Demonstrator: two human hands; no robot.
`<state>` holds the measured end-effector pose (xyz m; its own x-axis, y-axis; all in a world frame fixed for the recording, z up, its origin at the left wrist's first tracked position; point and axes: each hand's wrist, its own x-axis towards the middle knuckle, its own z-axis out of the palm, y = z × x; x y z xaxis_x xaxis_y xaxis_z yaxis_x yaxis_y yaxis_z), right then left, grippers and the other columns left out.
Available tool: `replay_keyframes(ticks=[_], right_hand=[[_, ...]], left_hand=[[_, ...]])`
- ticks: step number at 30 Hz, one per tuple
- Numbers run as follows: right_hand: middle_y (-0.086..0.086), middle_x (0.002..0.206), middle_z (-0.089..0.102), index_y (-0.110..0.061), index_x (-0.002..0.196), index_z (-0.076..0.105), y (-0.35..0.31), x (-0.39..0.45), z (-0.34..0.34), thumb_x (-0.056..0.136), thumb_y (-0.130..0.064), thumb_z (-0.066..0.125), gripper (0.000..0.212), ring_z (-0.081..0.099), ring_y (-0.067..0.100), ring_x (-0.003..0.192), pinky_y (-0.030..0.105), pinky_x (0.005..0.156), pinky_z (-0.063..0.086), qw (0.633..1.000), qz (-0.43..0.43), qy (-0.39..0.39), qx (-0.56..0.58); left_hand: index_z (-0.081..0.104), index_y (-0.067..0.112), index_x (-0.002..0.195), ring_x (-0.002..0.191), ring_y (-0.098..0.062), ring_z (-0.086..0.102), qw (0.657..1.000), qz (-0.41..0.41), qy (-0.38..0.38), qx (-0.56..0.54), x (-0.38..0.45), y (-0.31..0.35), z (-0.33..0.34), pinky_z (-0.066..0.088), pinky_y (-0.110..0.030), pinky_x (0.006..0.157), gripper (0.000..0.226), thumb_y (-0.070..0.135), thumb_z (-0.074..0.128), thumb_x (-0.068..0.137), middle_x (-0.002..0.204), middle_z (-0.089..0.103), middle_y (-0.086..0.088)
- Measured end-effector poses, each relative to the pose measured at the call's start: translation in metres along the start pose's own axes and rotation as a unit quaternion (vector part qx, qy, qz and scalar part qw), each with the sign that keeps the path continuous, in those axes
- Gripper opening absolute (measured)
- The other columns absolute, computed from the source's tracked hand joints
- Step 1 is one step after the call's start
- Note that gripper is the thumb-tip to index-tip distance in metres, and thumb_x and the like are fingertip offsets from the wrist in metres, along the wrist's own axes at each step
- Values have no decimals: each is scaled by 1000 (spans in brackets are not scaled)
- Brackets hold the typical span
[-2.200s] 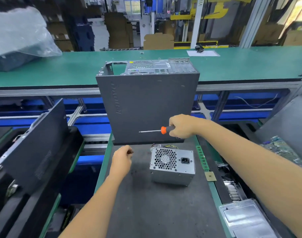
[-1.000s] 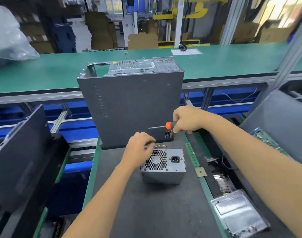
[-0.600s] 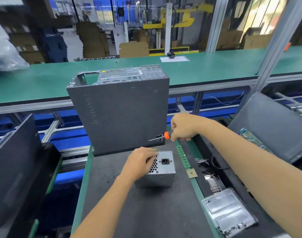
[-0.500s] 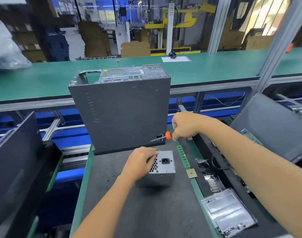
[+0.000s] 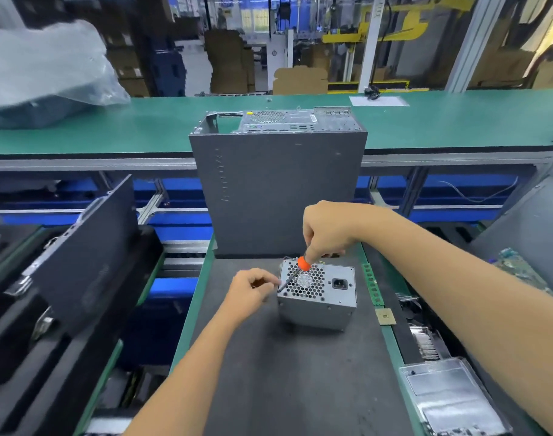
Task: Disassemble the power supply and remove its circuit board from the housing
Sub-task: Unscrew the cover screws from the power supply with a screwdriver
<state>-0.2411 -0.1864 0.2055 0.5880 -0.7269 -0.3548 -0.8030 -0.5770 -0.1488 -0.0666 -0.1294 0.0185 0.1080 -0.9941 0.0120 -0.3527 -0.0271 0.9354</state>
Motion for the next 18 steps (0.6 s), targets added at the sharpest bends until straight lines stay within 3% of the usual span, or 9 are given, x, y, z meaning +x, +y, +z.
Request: replay_keyframes(ticks=[4,10,15,18], right_hand=[[1,56,63,-5,72,70,-8,4,0,76,-31,73,27,56,17,51,22,48,42,1000,-4,-2,-22],[1,50,59,-7,57,60,-13,3,2,75,-26,73,30,53,20,47,24,48,45,999,-14,1,-41],[0,45,55,-10,51,55,-14,2,1,74,-25,73,32,50,19,44,21,45,39,998,-19,10,-53],[-2,40,52,-10,49,53,-15,4,1,72,-24,73,33,48,19,42,20,45,38,998,-18,13,-59]], left_hand=[[72,28,77,65,-6,57,999,37,-2,33,-14,-2,4,47,-18,66,22,6,74,75,81,67,3],[63,43,68,62,0,51,991,74,41,99,-20,-2,11,41,-10,60,36,11,76,78,78,61,6],[73,22,80,65,0,50,980,94,32,172,-18,-1,14,39,-9,61,1,21,74,81,77,54,12],[73,19,80,65,-1,51,977,100,40,187,-17,-1,17,40,-10,62,4,22,73,82,75,53,14]])
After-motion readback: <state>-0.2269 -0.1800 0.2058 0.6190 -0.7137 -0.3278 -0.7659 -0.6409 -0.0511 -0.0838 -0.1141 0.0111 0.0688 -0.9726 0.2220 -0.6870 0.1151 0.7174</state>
